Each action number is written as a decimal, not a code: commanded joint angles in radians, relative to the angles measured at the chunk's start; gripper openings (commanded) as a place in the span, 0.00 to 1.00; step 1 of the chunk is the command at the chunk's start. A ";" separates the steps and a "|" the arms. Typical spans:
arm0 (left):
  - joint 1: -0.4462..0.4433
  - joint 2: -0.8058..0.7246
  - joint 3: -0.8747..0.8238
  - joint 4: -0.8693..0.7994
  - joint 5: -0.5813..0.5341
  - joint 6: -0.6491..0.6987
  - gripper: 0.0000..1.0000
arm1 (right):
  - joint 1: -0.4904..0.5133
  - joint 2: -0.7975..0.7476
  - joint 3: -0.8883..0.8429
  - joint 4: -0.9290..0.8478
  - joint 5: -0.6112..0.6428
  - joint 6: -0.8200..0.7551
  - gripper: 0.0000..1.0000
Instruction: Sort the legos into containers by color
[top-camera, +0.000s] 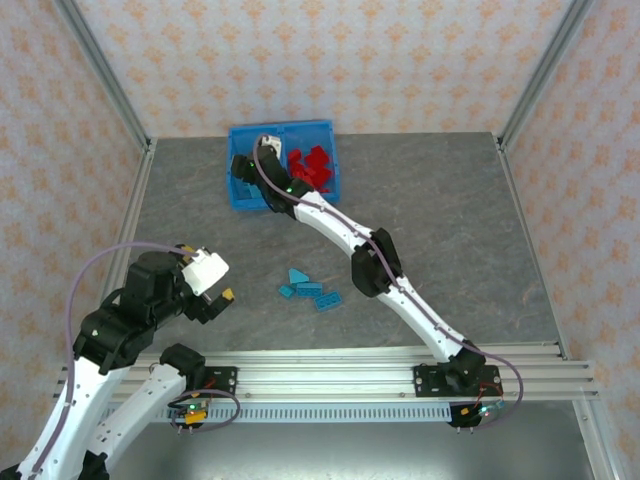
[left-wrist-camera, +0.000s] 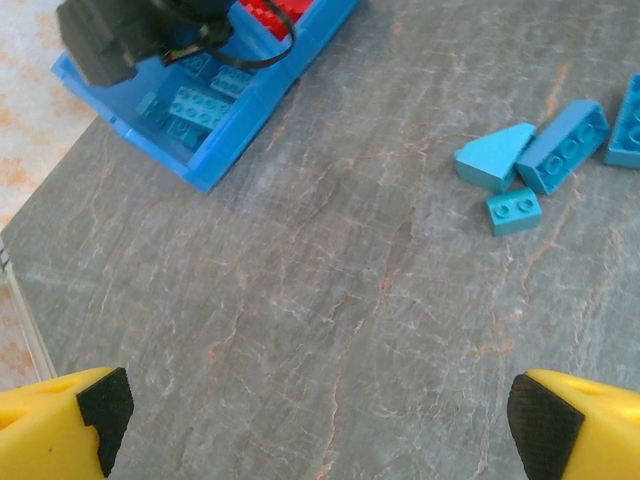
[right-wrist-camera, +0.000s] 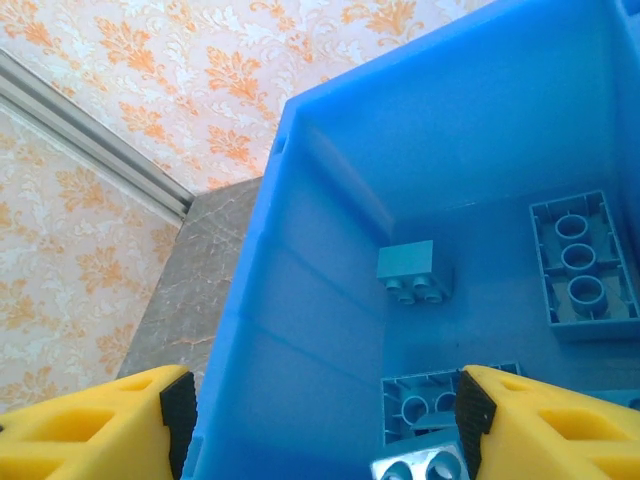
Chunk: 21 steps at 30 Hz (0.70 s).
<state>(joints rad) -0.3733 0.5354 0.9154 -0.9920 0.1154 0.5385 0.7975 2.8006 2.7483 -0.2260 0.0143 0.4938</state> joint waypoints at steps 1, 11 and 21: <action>-0.004 0.028 0.025 0.095 -0.108 -0.192 1.00 | -0.004 -0.148 0.019 -0.019 -0.037 0.000 0.70; -0.007 0.275 0.188 -0.075 -0.141 -0.523 1.00 | -0.080 -0.552 -0.194 -0.458 -0.239 0.048 0.81; -0.010 0.489 0.166 0.013 0.111 -0.736 1.00 | -0.093 -1.087 -0.933 -0.624 -0.312 0.036 0.99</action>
<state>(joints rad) -0.3733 0.9794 1.0801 -0.9974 0.1616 -0.0662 0.6975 1.7782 1.9965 -0.7589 -0.2680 0.5034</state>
